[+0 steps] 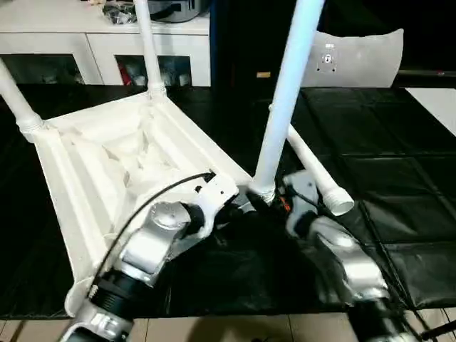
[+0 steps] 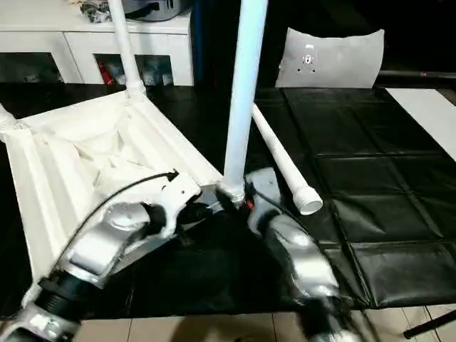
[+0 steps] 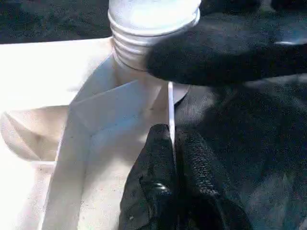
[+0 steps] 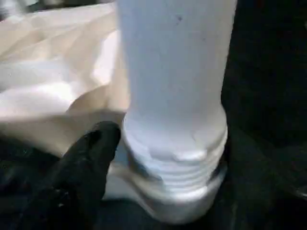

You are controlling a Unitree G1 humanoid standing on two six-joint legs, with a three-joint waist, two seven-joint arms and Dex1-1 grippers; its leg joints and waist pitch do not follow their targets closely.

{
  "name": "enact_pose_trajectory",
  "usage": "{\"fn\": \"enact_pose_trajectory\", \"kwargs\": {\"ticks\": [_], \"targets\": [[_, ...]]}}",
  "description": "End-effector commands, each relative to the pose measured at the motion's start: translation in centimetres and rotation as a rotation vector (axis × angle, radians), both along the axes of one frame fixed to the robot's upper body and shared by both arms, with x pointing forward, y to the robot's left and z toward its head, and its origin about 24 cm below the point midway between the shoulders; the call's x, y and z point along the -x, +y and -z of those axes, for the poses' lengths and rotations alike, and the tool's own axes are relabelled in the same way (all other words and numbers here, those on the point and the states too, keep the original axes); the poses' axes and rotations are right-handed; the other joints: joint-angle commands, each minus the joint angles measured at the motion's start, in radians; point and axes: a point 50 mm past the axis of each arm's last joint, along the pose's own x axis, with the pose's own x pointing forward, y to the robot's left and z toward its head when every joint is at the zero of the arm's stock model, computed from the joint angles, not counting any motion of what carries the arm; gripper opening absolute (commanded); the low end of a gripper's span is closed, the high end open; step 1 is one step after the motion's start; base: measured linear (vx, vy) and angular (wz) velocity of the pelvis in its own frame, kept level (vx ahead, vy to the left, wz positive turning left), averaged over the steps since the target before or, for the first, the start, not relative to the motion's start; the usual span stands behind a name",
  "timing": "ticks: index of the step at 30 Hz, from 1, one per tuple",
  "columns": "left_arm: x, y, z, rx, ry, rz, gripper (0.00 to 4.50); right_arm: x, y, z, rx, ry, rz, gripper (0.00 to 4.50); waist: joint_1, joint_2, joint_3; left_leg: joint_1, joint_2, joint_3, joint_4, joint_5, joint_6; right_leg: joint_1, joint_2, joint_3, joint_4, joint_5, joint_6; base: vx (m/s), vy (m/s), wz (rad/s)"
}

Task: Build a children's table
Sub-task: Rotate leg to tighten

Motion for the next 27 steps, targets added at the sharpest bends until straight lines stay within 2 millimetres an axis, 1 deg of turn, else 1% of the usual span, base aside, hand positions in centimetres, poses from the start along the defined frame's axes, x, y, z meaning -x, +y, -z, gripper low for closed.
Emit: {"fn": "enact_pose_trajectory", "kwargs": {"ticks": [1,2,3,4,5,6,7,8,9,10,11,13,14,15,17,18,19,20,22,23,24,25,26,27], "targets": [[-0.2,0.4,-0.9,-0.007,-0.041,0.096,0.00,0.6,0.1,-0.9,-0.011,-0.047,-0.126,4.13,0.008,0.006,-0.064,-0.021,0.031,-0.001,-0.068,-0.155,0.081,0.065,-0.071,0.046,-0.076,-0.314,-0.170,0.000,0.000,0.00],[-0.1,0.6,-0.8,-0.012,-0.038,0.113,0.00,0.6,-0.2,-1.1,-0.007,-0.055,-0.134,4.24,0.010,0.005,-0.062,-0.020,0.032,-0.001,-0.069,-0.162,0.082,0.064,-0.071,0.046,-0.078,-0.329,-0.170,0.000,0.000,0.00],[0.0,0.9,-0.7,-0.022,-0.033,0.148,0.00,0.7,-0.7,-1.4,0.003,-0.068,-0.148,4.31,0.011,0.008,-0.062,-0.018,0.032,-0.001,-0.069,-0.164,0.080,0.064,-0.072,0.045,-0.079,-0.339,-0.169,0.000,0.000,0.00],[0.2,1.1,-0.6,-0.029,-0.028,0.183,0.00,0.7,-1.2,-1.6,0.013,-0.079,-0.160,4.35,0.014,0.007,-0.062,-0.016,0.033,0.000,-0.069,-0.168,0.077,0.063,-0.071,0.046,-0.079,-0.351,-0.166,0.000,0.000,0.00],[0.5,1.5,-0.5,-0.039,-0.018,0.226,0.00,0.7,-1.7,-2.0,0.026,-0.092,-0.188,4.35,0.015,0.008,-0.061,-0.016,0.033,-0.002,-0.070,-0.166,0.078,0.062,-0.072,0.046,-0.079,-0.352,-0.167,0.000,0.000,0.00],[0.8,1.7,-0.5,-0.047,-0.021,0.284,0.00,0.8,-2.1,-2.3,0.044,-0.108,-0.217,4.43,0.020,0.010,-0.063,-0.012,0.036,-0.001,-0.069,-0.169,0.078,0.059,-0.073,0.048,-0.078,-0.347,-0.168,0.000,0.000,0.00],[1.5,2.2,-0.3,-0.063,-0.010,0.376,0.00,1.0,-2.6,-2.7,0.067,-0.124,-0.281,4.43,0.021,0.017,-0.061,-0.011,0.036,0.000,-0.070,-0.168,0.076,0.057,-0.071,0.049,-0.076,-0.340,-0.173,0.000,0.000,0.00],[1.8,2.4,-0.2,-0.073,0.004,0.421,0.00,1.2,-2.6,-2.8,0.085,-0.126,-0.333,4.43,0.028,0.016,-0.063,-0.010,0.036,0.000,-0.070,-0.170,0.077,0.060,-0.072,0.049,-0.077,-0.332,-0.176,0.000,0.000,0.00],[2.1,2.6,-0.1,-0.079,0.015,0.446,0.00,1.3,-2.6,-2.9,0.097,-0.125,-0.368,4.43,0.032,0.015,-0.064,-0.010,0.037,0.000,-0.070,-0.163,0.077,0.061,-0.072,0.049,-0.073,-0.317,-0.181,0.000,0.000,0.00],[2.2,2.7,-0.1,-0.082,0.021,0.461,0.00,1.4,-2.6,-2.9,0.104,-0.125,-0.388,4.43,0.035,0.015,-0.064,-0.009,0.039,0.001,-0.070,-0.161,0.078,0.059,-0.072,0.050,-0.072,-0.304,-0.186,0.000,0.000,0.00],[2.3,2.7,-0.1,-0.079,0.027,0.473,0.00,1.4,-2.6,-2.8,0.128,-0.128,-0.417,4.43,0.040,0.014,-0.063,-0.005,0.042,0.004,-0.070,-0.159,0.075,0.056,-0.072,0.051,-0.069,-0.273,-0.207,0.000,0.000,0.00],[2.6,2.7,-0.1,-0.080,0.039,0.521,0.00,1.7,-2.3,-2.6,0.176,-0.115,-0.519,4.43,0.045,0.013,-0.064,-0.009,0.040,0.003,-0.070,-0.155,0.071,0.062,-0.073,0.049,-0.066,-0.285,-0.205,0.000,0.000,0.00],[2.7,2.7,-0.1,-0.083,0.041,0.535,0.00,1.8,-2.2,-2.5,0.182,-0.108,-0.543,4.43,0.048,0.015,-0.063,-0.008,0.040,0.004,-0.071,-0.154,0.071,0.060,-0.074,0.050,-0.068,-0.294,-0.200,0.000,0.000,0.00],[2.8,2.7,0.0,-0.088,0.043,0.552,0.00,1.8,-2.2,-2.5,0.184,-0.099,-0.563,4.43,0.048,0.003,-0.064,-0.009,0.040,0.005,-0.070,-0.152,0.072,0.061,-0.074,0.050,-0.069,-0.299,-0.197,0.000,0.000,0.00],[2.8,2.7,0.0,-0.099,0.045,0.578,0.00,1.7,-2.0,-2.4,0.188,-0.087,-0.585,4.43,0.054,0.009,-0.064,-0.006,0.041,0.005,-0.071,-0.148,0.070,0.058,-0.076,0.051,-0.069,-0.315,-0.193,0.000,0.000,0.00],[2.9,2.8,0.0,-0.102,0.046,0.593,0.00,1.5,-1.9,-2.3,0.189,-0.078,-0.599,4.43,0.055,0.009,-0.063,-0.006,0.042,0.004,-0.071,-0.148,0.069,0.058,-0.075,0.051,-0.069,-0.317,-0.192,0.000,0.000,0.00],[2.9,2.8,0.0,-0.104,0.047,0.609,0.00,1.4,-1.8,-2.3,0.187,-0.069,-0.616,4.43,0.055,0.004,-0.063,-0.007,0.041,0.004,-0.072,-0.152,0.067,0.059,-0.076,0.051,-0.068,-0.330,-0.190,0.000,0.000,0.00],[2.9,2.8,0.0,-0.104,0.047,0.609,0.00,1.4,-1.8,-2.3,0.187,-0.069,-0.616,4.07,0.056,0.005,-0.063,-0.007,0.041,0.004,-0.071,-0.151,0.064,0.059,-0.076,0.051,-0.069,-0.336,-0.185,0.000,0.000,0.00],[2.9,2.9,0.0,-0.113,0.047,0.630,0.00,1.1,-1.7,-2.2,0.193,-0.062,-0.631,4.07,0.055,0.006,-0.064,-0.008,0.041,0.004,-0.071,-0.146,0.064,0.059,-0.076,0.052,-0.068,-0.329,-0.183,0.000,0.000,0.00],[2.9,2.9,-0.1,-0.115,0.045,0.635,0.00,1.0,-1.7,-2.2,0.194,-0.058,-0.637,4.02,0.055,0.001,-0.064,-0.010,0.040,0.005,-0.070,-0.142,0.065,0.060,-0.076,0.051,-0.068,-0.326,-0.183,0.000,0.000,0.00],[2.9,2.9,-0.1,-0.115,0.044,0.636,0.00,0.9,-1.7,-2.2,0.194,-0.057,-0.640,3.88,0.055,0.002,-0.065,-0.011,0.039,0.004,-0.071,-0.135,0.062,0.063,-0.076,0.051,-0.067,-0.324,-0.181,0.000,0.000,0.00],[2.9,3.0,-0.1,-0.115,0.043,0.638,0.00,1.0,-1.6,-2.1,0.191,-0.039,-0.665,3.88,0.055,0.003,-0.066,-0.011,0.039,0.004,-0.070,-0.133,0.062,0.062,-0.076,0.051,-0.066,-0.321,-0.181,0.000,0.000,0.00],[2.9,3.0,-0.1,-0.115,0.043,0.640,0.00,1.0,-1.6,-2.0,0.192,-0.033,-0.676,3.64,0.053,0.002,-0.066,-0.012,0.039,0.004,-0.069,-0.130,0.064,0.063,-0.076,0.050,-0.065,-0.319,-0.184,0.000,0.000,0.00],[2.9,3.0,-0.1,-0.115,0.043,0.640,0.00,1.0,-1.6,-2.0,0.192,-0.033,-0.676,3.63,0.053,0.003,-0.066,-0.011,0.039,0.004,-0.069,-0.129,0.064,0.062,-0.076,0.050,-0.065,-0.318,-0.185,0.000,0.000,0.00]]}}
